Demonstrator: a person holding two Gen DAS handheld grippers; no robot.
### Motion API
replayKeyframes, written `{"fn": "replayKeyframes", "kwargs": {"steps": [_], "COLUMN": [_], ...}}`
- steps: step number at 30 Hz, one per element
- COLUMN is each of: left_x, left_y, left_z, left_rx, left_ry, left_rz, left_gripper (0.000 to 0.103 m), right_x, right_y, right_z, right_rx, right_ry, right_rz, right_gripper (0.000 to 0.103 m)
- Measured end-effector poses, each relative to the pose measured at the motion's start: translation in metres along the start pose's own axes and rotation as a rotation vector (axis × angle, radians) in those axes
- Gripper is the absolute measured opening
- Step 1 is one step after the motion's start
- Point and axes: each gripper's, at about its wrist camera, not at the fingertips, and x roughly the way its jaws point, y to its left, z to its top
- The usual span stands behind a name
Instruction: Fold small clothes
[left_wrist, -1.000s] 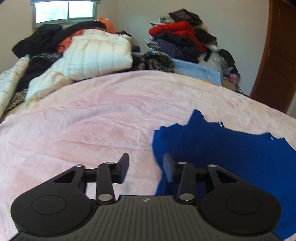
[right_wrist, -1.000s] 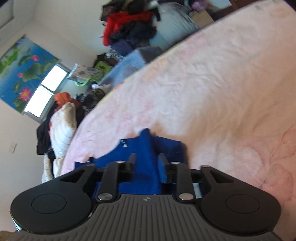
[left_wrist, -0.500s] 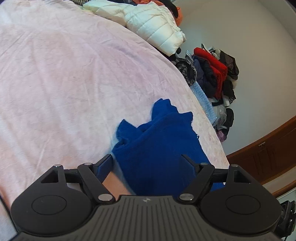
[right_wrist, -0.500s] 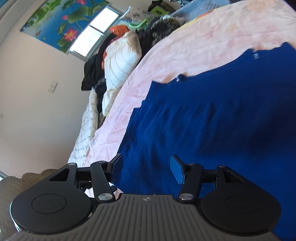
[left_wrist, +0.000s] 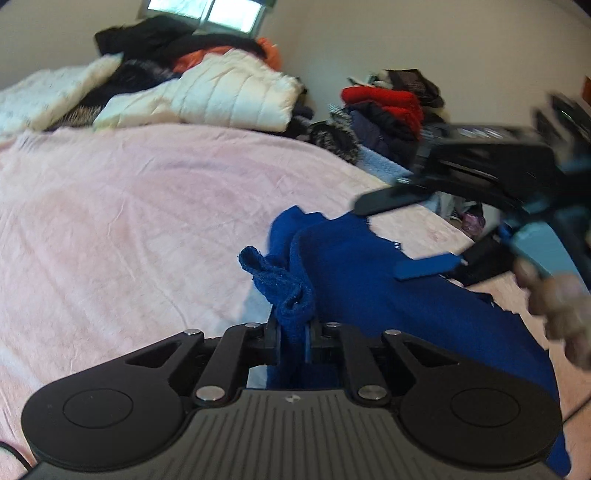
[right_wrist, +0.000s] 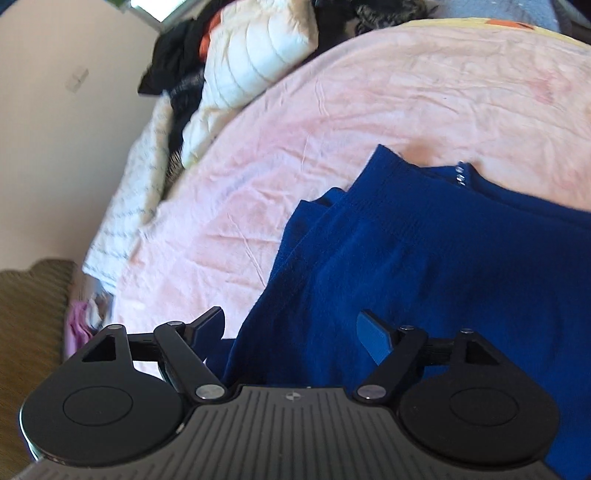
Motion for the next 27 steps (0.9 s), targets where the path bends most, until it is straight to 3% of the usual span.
{"fn": "replayKeyframes", "kwargs": {"steps": [4,10,14,19,20,22,24,27], "left_x": [-0.006,-0.003,0.001,0.004,0.004,0.005,0.004,0.007], "left_y": [-0.027,-0.035,-0.033,-0.033,-0.033,-0.032,-0.031,-0.031], "left_z": [-0.019,-0.031,-0.031,-0.034,-0.034,-0.032,-0.032,-0.026], "left_rx": [0.130,0.159,0.140,0.135,0.136,0.132,0.124,0.102], "left_ry": [-0.045,-0.033,-0.023,-0.016,-0.015,-0.013,-0.011,-0.003], "left_rz": [-0.032,-0.059,-0.062,-0.062,-0.062,-0.061,-0.062,-0.074], "left_gripper": [0.010,0.010,0.010,0.010,0.010,0.010,0.010,0.010], "right_x": [0.019,0.050,0.073,0.103,0.107,0.107,0.098,0.073], "right_y": [0.011,0.024,0.050,0.074,0.076,0.076,0.069,0.048], "right_z": [0.010,0.013,0.009,0.006,0.005,0.005,0.012,0.023], "right_rx": [-0.049,-0.108,-0.275,-0.438,-0.467,-0.514,-0.495,-0.412], "right_ry": [0.084,0.164,0.211,0.240,0.246,0.215,0.184,0.144], "right_rz": [-0.032,-0.101,-0.291,-0.456,-0.481,-0.511,-0.524,-0.437], "right_gripper": [0.080,0.080,0.081,0.077,0.065,0.053,0.019,0.014]}}
